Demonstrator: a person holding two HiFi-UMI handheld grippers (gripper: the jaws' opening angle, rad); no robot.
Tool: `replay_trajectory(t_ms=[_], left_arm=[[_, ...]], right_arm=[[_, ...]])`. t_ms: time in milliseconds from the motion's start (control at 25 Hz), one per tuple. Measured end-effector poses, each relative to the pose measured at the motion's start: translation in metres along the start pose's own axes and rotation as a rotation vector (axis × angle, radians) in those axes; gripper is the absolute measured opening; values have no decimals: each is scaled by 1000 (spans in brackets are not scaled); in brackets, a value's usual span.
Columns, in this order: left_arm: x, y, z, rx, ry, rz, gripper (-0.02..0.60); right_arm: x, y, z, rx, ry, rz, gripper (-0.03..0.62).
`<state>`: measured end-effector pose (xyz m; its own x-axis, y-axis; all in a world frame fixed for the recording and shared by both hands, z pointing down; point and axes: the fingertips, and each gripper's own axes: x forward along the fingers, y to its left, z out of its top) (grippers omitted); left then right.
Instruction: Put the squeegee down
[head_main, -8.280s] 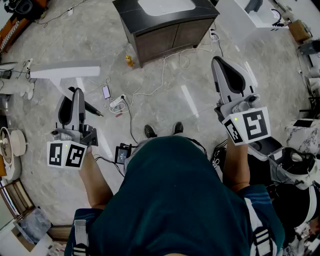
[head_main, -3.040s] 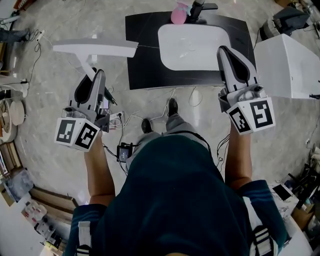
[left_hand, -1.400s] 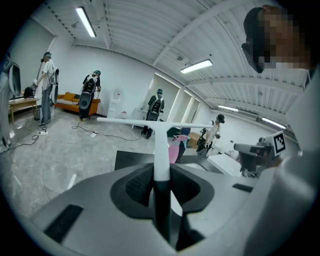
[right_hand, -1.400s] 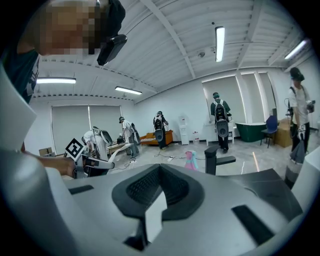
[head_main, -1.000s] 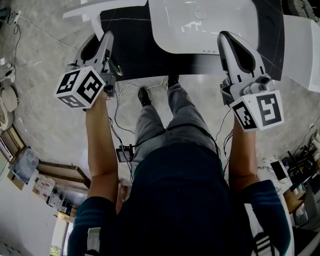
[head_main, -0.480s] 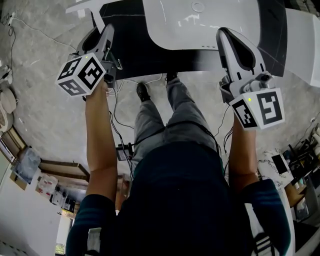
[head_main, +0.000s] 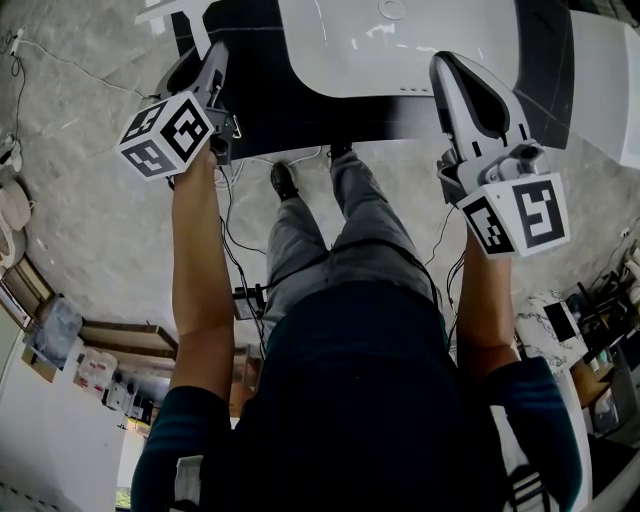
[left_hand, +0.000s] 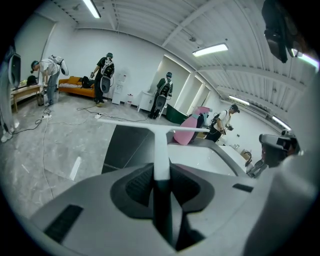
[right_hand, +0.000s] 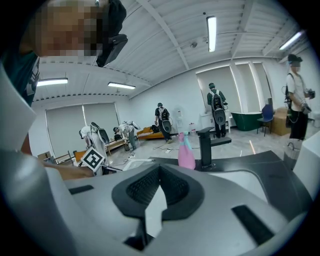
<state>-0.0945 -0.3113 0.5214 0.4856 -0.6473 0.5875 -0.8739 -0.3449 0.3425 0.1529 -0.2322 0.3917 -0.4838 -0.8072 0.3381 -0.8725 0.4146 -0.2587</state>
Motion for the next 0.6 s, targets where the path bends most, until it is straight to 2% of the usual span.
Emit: replay_trajectory(t_ms=[600], left_arm=[[21,11,-10,9,27,34,92]], right_arm=[[2,0,4,0,-1,-3,5]])
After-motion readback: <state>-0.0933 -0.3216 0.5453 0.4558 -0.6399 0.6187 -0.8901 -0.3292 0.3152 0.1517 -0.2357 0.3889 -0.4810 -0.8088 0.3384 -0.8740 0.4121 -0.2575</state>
